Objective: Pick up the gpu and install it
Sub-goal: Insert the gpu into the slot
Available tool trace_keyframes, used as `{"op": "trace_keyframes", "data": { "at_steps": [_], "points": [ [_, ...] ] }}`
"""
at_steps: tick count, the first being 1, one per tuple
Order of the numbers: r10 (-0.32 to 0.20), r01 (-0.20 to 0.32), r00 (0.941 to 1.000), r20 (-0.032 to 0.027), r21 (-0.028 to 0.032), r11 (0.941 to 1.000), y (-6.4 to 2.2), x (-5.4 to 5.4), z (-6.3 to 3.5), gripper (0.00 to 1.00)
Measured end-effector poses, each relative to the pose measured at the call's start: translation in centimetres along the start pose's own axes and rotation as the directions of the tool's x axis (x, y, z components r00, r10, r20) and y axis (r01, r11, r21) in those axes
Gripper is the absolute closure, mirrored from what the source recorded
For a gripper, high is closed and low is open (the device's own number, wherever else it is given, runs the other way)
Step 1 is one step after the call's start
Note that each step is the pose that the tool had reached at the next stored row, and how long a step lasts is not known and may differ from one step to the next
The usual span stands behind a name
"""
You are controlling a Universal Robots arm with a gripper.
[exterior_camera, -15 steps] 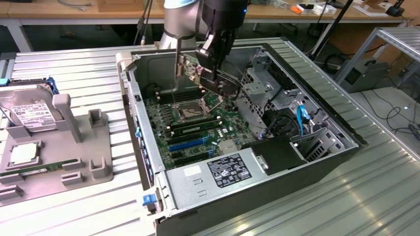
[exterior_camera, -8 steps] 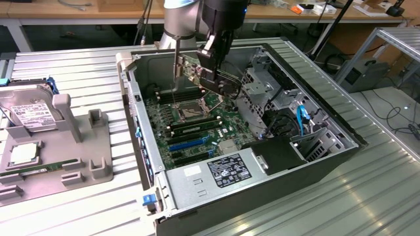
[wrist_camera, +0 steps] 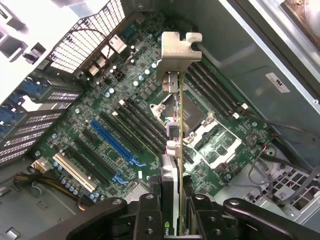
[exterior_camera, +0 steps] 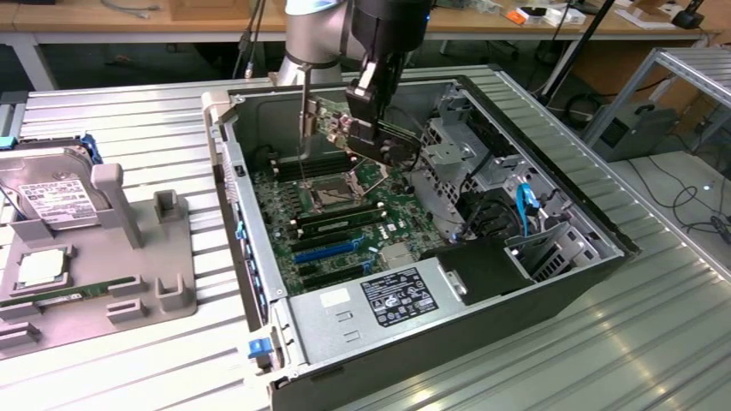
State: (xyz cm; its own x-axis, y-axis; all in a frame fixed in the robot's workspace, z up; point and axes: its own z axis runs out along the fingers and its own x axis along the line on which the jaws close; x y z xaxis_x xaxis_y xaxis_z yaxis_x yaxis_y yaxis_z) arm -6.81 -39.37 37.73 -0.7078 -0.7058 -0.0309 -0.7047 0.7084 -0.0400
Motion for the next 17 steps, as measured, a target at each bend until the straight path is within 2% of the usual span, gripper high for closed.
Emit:
{"op": "trace_keyframes", "data": {
  "at_steps": [12, 17],
  "points": [
    [-0.072, 0.072, 0.9974, 0.0029, -0.0021, 0.9974, -0.01, -0.01, 0.03, 0.73],
    [-0.114, 0.114, 0.9934, 0.0048, -0.0033, 0.9934, -0.01, -0.01, 0.05, 0.73]
  ]
}}
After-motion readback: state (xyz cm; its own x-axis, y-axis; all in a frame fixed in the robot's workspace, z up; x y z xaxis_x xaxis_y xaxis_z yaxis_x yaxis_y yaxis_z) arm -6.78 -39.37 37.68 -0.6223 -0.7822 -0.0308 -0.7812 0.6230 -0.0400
